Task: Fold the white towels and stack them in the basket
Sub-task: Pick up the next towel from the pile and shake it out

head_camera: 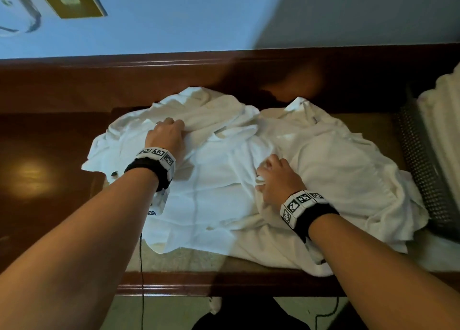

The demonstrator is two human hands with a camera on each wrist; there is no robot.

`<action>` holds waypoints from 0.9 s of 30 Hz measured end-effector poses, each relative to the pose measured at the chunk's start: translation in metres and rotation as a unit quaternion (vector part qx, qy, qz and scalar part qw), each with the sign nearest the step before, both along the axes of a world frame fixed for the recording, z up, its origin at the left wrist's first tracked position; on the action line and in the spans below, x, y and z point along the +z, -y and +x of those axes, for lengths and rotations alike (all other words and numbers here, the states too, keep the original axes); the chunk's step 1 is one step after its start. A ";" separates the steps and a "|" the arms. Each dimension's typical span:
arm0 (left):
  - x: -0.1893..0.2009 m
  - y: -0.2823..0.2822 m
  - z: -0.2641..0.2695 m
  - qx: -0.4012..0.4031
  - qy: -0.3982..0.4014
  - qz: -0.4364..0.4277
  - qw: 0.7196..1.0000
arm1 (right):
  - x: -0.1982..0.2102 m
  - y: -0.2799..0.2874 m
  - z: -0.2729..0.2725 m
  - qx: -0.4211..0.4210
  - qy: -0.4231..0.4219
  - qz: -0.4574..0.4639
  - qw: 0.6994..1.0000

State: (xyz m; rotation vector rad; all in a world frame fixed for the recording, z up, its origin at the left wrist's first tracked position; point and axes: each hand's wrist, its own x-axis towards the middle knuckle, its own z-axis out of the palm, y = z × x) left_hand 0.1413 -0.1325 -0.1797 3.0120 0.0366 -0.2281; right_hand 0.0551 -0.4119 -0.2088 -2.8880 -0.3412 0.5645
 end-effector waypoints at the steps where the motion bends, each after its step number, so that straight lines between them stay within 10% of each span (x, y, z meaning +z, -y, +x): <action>1: -0.001 0.002 -0.006 -0.006 0.023 0.000 1.000 | 0.000 0.000 0.000 -0.004 -0.002 0.000 1.000; 8: -0.008 0.023 -0.106 -0.085 0.089 -0.089 0.988 | 0.036 -0.010 0.016 -0.071 -0.085 0.018 0.994; 12: -0.009 0.030 -0.159 -0.162 0.072 -0.136 0.975 | 0.062 -0.038 0.016 -0.101 0.051 0.026 0.993; 17: -0.013 0.039 -0.210 -0.157 0.008 -0.192 0.969 | 0.056 -0.088 -0.015 -0.198 -0.115 0.166 0.959; 22: 0.015 0.015 -0.227 -0.143 -0.098 -0.207 0.963 | 0.066 -0.113 -0.048 -0.165 -0.035 0.191 0.967; 27: 0.079 -0.056 -0.198 -0.060 0.126 -0.306 0.942 | 0.140 -0.147 -0.059 -0.074 0.089 0.264 0.957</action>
